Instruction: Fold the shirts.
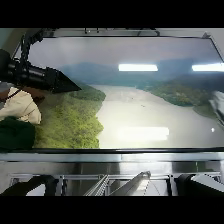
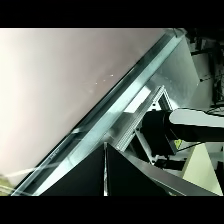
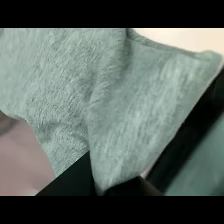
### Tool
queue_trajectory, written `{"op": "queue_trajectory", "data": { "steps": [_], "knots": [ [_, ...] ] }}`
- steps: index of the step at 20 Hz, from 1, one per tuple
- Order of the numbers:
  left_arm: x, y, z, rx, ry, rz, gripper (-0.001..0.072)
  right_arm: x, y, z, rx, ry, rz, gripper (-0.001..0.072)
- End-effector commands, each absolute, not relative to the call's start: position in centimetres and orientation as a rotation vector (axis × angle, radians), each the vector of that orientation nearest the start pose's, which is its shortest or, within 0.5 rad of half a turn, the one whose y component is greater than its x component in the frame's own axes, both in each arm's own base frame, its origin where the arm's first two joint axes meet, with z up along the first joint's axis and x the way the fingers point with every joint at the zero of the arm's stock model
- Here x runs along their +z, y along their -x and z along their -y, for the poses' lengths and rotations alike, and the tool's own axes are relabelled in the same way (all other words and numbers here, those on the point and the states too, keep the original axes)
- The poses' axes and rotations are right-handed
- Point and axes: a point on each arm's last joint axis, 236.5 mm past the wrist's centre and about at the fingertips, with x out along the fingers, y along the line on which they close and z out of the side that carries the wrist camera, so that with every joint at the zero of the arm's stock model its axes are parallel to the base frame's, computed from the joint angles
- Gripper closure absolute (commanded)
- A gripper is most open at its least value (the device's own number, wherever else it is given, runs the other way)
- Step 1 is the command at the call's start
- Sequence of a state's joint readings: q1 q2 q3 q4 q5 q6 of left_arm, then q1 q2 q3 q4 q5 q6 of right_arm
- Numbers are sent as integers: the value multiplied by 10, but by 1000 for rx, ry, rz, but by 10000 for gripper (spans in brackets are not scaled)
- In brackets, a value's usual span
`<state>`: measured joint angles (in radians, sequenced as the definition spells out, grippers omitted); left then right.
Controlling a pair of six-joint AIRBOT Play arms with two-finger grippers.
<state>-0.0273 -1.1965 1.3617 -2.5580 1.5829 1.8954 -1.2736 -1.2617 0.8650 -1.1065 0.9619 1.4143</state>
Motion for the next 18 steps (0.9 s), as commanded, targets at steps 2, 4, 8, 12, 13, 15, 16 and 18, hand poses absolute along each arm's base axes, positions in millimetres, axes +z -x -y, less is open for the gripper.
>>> {"op": "queue_trajectory", "data": {
  "steps": [2,4,8,12,13,15,16,18],
  "knots": [
    [189,-302,205,-1025,411,-1135,691,-90,-104,321,-1002,-1209,-901,698],
    [189,-301,205,-1027,411,-1138,691,-93,-101,321,-1005,-1214,-907,698],
    [188,-301,205,-1027,409,-1139,691,-88,-98,327,-1013,-1185,-912,698],
    [189,-302,205,-1027,411,-1136,691,-72,-95,341,-1023,-1135,-914,663],
    [189,-303,205,-1023,413,-1131,690,-68,-98,338,-1007,-1147,-917,405],
    [189,-306,206,-1017,416,-1122,691,-54,-103,330,-964,-1171,-940,40],
    [190,-307,205,-1015,416,-1120,691,-45,-105,324,-939,-1179,-958,41],
    [190,-308,206,-1013,417,-1116,691,-26,-107,308,-927,-1244,-970,42]
  ]
}}
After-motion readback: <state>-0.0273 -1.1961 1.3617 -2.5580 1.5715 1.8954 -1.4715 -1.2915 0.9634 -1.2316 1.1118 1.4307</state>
